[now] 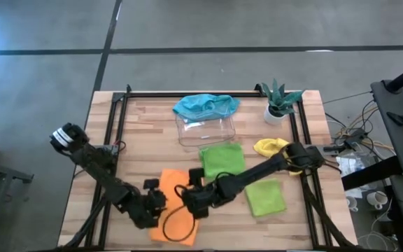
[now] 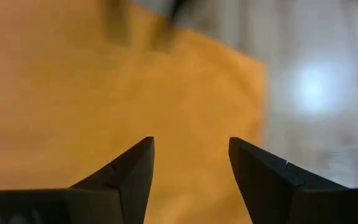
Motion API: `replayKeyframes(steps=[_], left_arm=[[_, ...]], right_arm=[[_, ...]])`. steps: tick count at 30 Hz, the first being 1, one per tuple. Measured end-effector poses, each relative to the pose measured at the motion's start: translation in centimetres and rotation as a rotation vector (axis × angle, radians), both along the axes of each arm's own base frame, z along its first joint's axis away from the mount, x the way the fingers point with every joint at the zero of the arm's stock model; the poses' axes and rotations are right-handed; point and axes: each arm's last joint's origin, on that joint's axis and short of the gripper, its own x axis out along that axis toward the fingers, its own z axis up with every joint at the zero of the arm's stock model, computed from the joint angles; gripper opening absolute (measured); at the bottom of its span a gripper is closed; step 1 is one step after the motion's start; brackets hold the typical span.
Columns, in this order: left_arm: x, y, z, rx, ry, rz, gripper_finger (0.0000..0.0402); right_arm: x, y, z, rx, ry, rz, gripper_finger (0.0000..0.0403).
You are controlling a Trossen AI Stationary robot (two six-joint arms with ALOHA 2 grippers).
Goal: Fold microfiber towels
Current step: Fold the orange microfiber cloth
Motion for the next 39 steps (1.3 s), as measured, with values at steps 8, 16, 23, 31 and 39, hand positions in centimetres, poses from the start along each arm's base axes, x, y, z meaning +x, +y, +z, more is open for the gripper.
replayKeyframes(steps=[8, 16, 23, 31, 39], left_arm=[[0.2, 2.0, -2.8, -0.052, 0.166, 0.025, 0.0146], [-1.5, 0.2, -1.2, -0.337, 0.284, 0.034, 0.0146], [-3.4, 1.2, 0.9, -0.334, 0.319, 0.059, 0.0146], [-6.1, 5.5, 4.0, -0.26, 0.288, 0.351, 0.0146], [-7.8, 9.3, 0.5, -0.205, 0.34, 0.474, 0.0161]], right_arm=[[-1.0, 2.0, -3.8, 0.188, -0.058, -0.01, 0.0205], [0.1, -2.7, -7.4, 0.156, -0.04, -0.087, 0.0205], [2.5, -6.9, -7.7, 0.113, -0.047, -0.09, 0.0205], [2.4, -6.0, -2.5, 0.177, -0.138, -0.052, 0.0206], [2.0, -4.9, -2.2, 0.215, -0.135, -0.036, 0.0206]])
